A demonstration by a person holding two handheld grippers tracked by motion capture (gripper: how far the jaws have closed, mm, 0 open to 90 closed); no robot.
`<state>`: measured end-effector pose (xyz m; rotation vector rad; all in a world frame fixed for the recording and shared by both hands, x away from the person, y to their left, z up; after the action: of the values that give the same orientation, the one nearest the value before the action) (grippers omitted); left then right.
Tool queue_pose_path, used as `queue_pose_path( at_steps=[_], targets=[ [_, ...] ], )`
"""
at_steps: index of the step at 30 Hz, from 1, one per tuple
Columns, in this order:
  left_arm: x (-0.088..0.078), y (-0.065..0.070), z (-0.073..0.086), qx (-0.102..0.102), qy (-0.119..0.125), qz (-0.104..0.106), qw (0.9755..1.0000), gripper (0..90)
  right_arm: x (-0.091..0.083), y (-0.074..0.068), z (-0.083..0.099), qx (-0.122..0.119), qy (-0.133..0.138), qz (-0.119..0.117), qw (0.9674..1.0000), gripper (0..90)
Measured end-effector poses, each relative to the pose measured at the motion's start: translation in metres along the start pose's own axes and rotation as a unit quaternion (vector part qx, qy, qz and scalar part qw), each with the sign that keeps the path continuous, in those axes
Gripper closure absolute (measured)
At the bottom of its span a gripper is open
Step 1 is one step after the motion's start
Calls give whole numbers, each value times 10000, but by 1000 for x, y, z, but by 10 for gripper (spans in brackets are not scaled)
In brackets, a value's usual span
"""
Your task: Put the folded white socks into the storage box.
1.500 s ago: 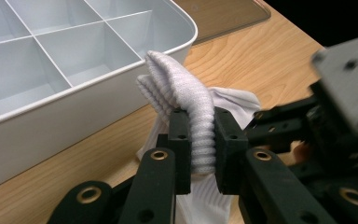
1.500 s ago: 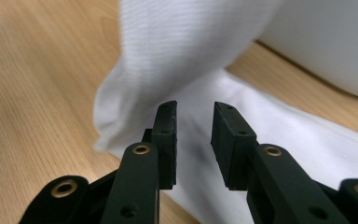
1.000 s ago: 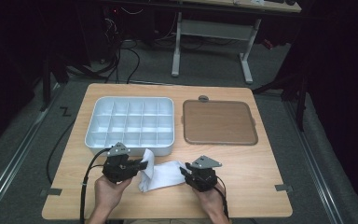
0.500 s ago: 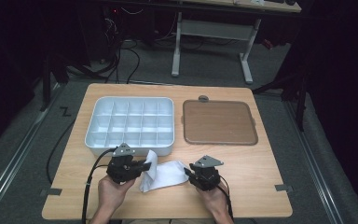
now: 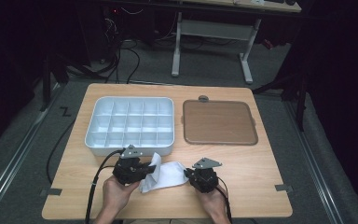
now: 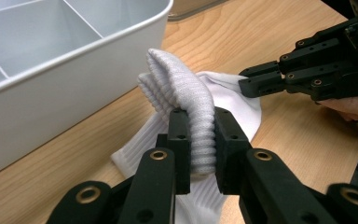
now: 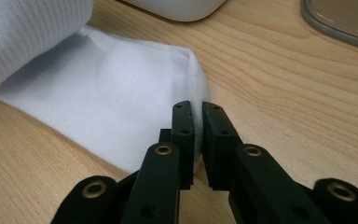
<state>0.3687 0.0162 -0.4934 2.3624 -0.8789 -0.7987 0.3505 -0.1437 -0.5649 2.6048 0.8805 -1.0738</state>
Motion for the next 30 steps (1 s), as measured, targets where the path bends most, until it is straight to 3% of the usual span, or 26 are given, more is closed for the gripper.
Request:
queue_pose_path(
  at_steps=[9, 30],
  targets=[
    [6, -2, 11, 55, -179, -90, 9998, 792, 2, -14, 0, -41, 6, -69, 10000, 849],
    [21, 4, 28, 142, -431, -54, 9990, 787, 5, -17, 0, -41, 10, -89, 10000, 847]
  ],
)
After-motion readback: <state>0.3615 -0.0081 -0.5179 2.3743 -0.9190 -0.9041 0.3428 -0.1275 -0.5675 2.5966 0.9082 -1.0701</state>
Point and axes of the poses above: each handheld gripper's, and its own axes: x roughly forward along the jaws, z roughly out of its underside, y roughly to its right, the point moved 6 cm from there along x, roughly forward along the jaws, and after that the axes turned 2 degrees about -x, right-handed, at the moved point
